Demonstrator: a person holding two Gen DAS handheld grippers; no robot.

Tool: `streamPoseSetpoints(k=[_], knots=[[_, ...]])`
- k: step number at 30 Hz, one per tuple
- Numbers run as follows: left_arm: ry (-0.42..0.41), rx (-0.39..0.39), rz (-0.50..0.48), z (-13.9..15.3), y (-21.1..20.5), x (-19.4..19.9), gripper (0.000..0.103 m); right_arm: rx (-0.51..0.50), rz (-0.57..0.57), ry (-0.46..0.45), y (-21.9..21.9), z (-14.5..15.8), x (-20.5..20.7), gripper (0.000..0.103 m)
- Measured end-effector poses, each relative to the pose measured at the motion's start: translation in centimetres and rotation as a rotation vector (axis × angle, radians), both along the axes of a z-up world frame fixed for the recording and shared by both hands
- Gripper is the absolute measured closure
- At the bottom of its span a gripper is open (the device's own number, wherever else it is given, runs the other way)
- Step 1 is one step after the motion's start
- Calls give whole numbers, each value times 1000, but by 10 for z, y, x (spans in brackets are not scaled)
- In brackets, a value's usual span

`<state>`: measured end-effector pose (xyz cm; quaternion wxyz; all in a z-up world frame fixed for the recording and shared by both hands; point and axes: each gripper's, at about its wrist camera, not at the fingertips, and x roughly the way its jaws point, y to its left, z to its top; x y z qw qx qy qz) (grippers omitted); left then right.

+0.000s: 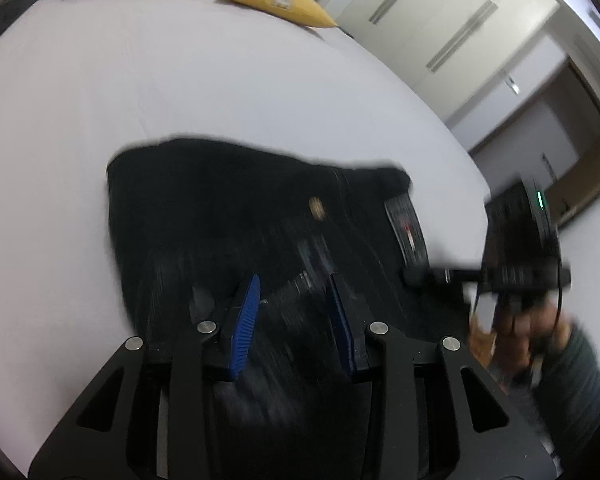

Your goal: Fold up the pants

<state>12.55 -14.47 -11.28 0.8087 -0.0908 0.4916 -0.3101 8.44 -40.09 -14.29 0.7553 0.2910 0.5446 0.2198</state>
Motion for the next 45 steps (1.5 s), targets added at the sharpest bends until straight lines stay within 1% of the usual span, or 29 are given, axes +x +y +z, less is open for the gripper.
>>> streamPoseSetpoints(k=[2, 3, 4, 7, 9, 11, 13, 15, 18, 20, 22, 23, 24, 25, 26, 27, 28, 29, 30, 31, 33, 34, 35, 37, 39, 41, 43, 45], knots=[[-26, 30, -28, -2, 4, -25, 70, -13, -2, -7, -1, 2, -6, 103], [-48, 50, -39, -1, -1, -45, 70, -13, -6, -8, -1, 2, -8, 103], [-70, 67, -46, -1, 1, -56, 70, -15, -17, -10, -2, 3, -11, 103], [-93, 76, -55, -3, 10, -76, 70, -53, -39, -31, 1, 11, -20, 103], [-94, 77, -54, -7, 16, -80, 71, -88, -46, -50, 3, 16, -26, 103], [-105, 89, -54, -9, 17, -84, 71, -82, -69, -50, 3, 13, -25, 103], [-121, 122, -61, -12, 13, -85, 70, -78, -84, -52, 2, 9, -33, 103], [-131, 149, -69, -16, 8, -80, 70, -118, -77, -69, 3, 7, -35, 103], [-114, 143, -67, -21, 8, -74, 70, -183, -60, -87, 12, 8, -29, 103], [-115, 166, -78, -18, 4, -73, 70, -214, -52, -79, 16, 11, -27, 103], [-101, 189, -69, -3, 9, -75, 70, -254, -42, -78, 19, 22, -29, 103], [-115, 199, -58, 7, 6, -76, 70, -251, -49, -92, 18, 34, -32, 97], [-149, 209, -52, 17, 5, -79, 70, -238, -57, -119, 17, 43, -34, 94], [-195, 237, -40, 29, 6, -82, 70, -225, -65, -149, 17, 51, -37, 89], [-229, 267, -19, 38, 8, -84, 69, -204, -83, -189, 10, 59, -40, 78], [-244, 293, 6, 44, 11, -82, 65, -197, -102, -202, 5, 62, -39, 71], [-237, 316, 42, 48, 15, -76, 46, -197, -123, -201, 0, 62, -37, 60], [-227, 319, 81, 51, 21, -71, 34, -199, -146, -181, -7, 60, -31, 57], [-224, 311, 114, 53, 28, -67, 31, -191, -152, -160, -12, 56, -26, 57], [-211, 302, 138, 53, 34, -61, 29, -182, -152, -146, -15, 52, -23, 56], [-153, 315, 136, 44, 39, -49, 29, -131, -139, -100, -20, 38, -12, 48], [-115, 311, 137, 37, 42, -44, 29, -114, -129, -67, -21, 29, -6, 40], [-79, 301, 148, 30, 45, -38, 29, -119, -131, -39, -20, 21, 0, 38], [-19, 308, 149, 17, 46, -29, 29, -118, -132, 1, -20, 10, 7, 38], [24, 329, 142, 6, 41, -21, 29, -101, -120, 4, -19, 4, 13, 34], [54, 308, 129, -1, 36, -14, 29, -92, -100, -5, -15, 6, 17, 30], [68, 291, 125, -3, 32, -11, 29, -91, -79, -4, -12, 8, 19, 30], [71, 291, 119, -5, 26, -8, 29, -105, -50, -1, -7, 8, 23, 30]])
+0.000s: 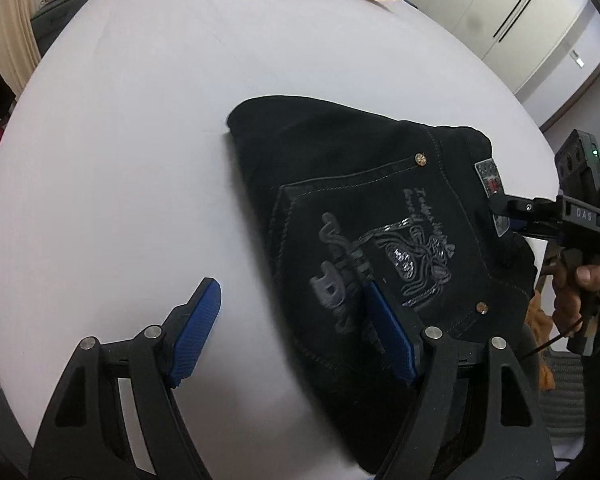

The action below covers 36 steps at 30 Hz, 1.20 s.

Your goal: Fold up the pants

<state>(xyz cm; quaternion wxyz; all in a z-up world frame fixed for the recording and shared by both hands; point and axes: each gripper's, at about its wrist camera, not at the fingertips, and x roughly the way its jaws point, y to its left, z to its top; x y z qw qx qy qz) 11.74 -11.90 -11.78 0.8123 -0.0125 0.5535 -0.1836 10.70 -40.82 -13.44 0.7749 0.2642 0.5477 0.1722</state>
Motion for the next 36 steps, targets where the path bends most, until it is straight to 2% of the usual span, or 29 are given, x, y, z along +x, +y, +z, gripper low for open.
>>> streamPoseSetpoints(k=[3, 8, 11, 23, 31, 36], knots=[[13, 3, -9, -8, -6, 7, 31, -6, 27, -6, 3, 1, 3, 32], [32, -8, -30, -13, -13, 12, 47, -16, 23, 1, -1, -1, 2, 52], [38, -8, -36, -14, -18, 14, 54, -35, 26, 0, 3, 0, 3, 58], [15, -37, -63, -6, -29, 17, 83, -250, 69, -83, 26, 33, -6, 79], [-6, -83, -51, 17, -23, 15, 86, -300, 100, -164, 49, 70, -14, 83], [-59, -97, -21, 42, 0, 23, 86, -287, 122, -208, 67, 90, -4, 84]])
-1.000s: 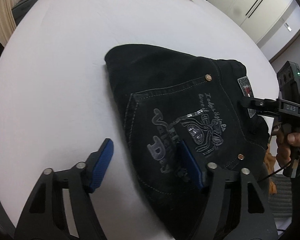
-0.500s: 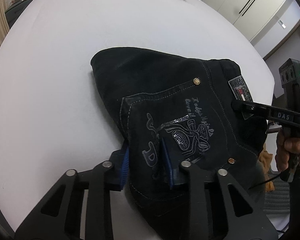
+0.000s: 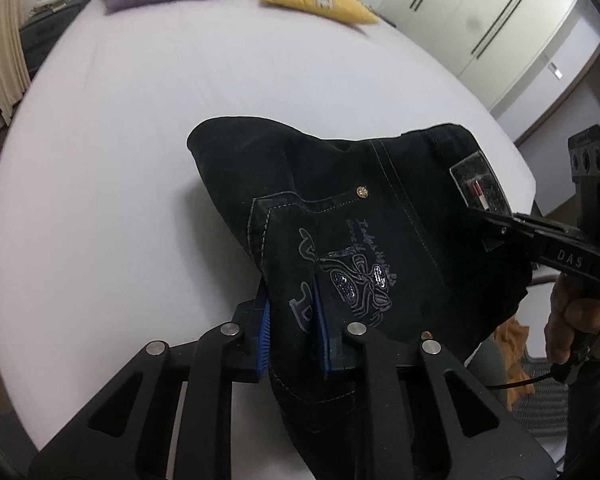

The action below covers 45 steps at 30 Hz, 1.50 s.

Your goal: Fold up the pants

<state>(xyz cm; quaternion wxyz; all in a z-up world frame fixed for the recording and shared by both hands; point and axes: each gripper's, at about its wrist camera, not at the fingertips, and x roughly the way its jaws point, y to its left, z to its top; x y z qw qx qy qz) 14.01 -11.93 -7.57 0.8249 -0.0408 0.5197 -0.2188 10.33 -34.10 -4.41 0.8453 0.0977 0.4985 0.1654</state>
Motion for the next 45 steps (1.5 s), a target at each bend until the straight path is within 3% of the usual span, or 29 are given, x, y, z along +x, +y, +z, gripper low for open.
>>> streamPoseSetpoints(k=[4, 11, 18, 24, 27, 31, 33, 37, 40, 42, 44, 45], knots=[[-45, 16, 33, 18, 24, 23, 86, 36, 22, -26, 19, 11, 29, 84], [-124, 110, 76, 42, 70, 111, 86, 122, 35, -41, 57, 10, 132, 84], [-99, 158, 104, 3, 94, 197, 86, 173, -4, 2, 76, -20, 220, 84], [-43, 170, 116, -48, 93, 237, 83, 172, -52, 89, 67, -73, 255, 84], [-66, 189, 125, -60, 90, 236, 74, 174, -62, 99, 64, -94, 257, 80], [-94, 181, 186, -72, 95, 233, 42, 214, -90, 79, 61, -103, 254, 73], [-97, 146, 214, -74, 104, 233, 39, 216, -88, 68, 62, -102, 252, 69], [-153, 167, 237, -55, 117, 218, 39, 232, -160, 63, 44, -91, 236, 45], [-253, 195, 278, -19, 131, 188, 35, 202, -236, 33, 26, -78, 223, 43], [-376, 196, 325, 17, 138, 159, 31, 178, -254, -12, 22, -57, 202, 43], [-553, 212, 388, 60, 139, 107, 5, 126, -248, -117, 28, -24, 174, 43], [-631, 228, 425, 80, 139, 86, 0, 101, -240, -178, 32, -5, 160, 43]])
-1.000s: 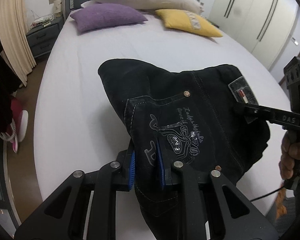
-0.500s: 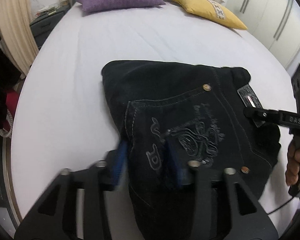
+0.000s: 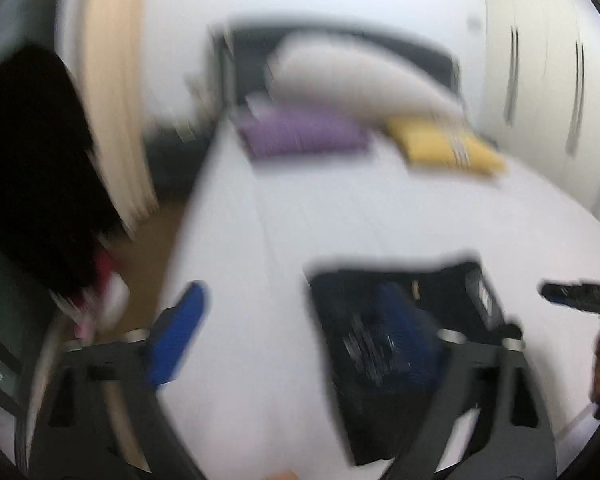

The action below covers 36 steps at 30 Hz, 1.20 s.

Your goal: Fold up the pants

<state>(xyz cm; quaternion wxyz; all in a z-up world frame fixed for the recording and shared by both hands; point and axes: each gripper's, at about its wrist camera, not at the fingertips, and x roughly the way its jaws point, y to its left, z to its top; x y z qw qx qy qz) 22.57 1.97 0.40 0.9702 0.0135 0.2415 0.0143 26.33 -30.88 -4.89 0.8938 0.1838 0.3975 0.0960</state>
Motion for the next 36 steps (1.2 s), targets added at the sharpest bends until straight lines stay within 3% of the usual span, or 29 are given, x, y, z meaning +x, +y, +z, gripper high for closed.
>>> streamPoseSetpoints(k=[3, 5, 6, 10, 12, 15, 19, 24, 28, 36], knots=[[-241, 39, 86, 56, -5, -68, 0, -78, -11, -185, 18, 60, -42, 28], [-322, 75, 135, 88, -8, -102, 0, -93, -43, -313, 27, 97, -71, 7], [-340, 87, 141, 102, -10, -118, 0, -97, -70, -390, 31, 118, -89, 1], [-451, 125, 74, 145, -20, -190, 0, -113, -123, -648, 42, 184, -163, 0], [-441, 140, 82, 158, -23, -219, 0, -134, -115, -710, 46, 206, -192, 0], [-308, 171, 64, 170, -32, -239, 0, -174, -108, -758, 58, 235, -215, 0], [-200, 169, 101, 170, -36, -267, 0, -198, -105, -758, 67, 249, -248, 0], [-37, 81, 109, 147, -35, -275, 0, -254, -91, -568, 81, 233, -267, 0], [99, -17, 75, 120, -34, -277, 0, -258, -101, -477, 87, 215, -275, 0], [188, -27, 62, 69, -40, -245, 0, -312, -128, -302, 94, 174, -269, 0]])
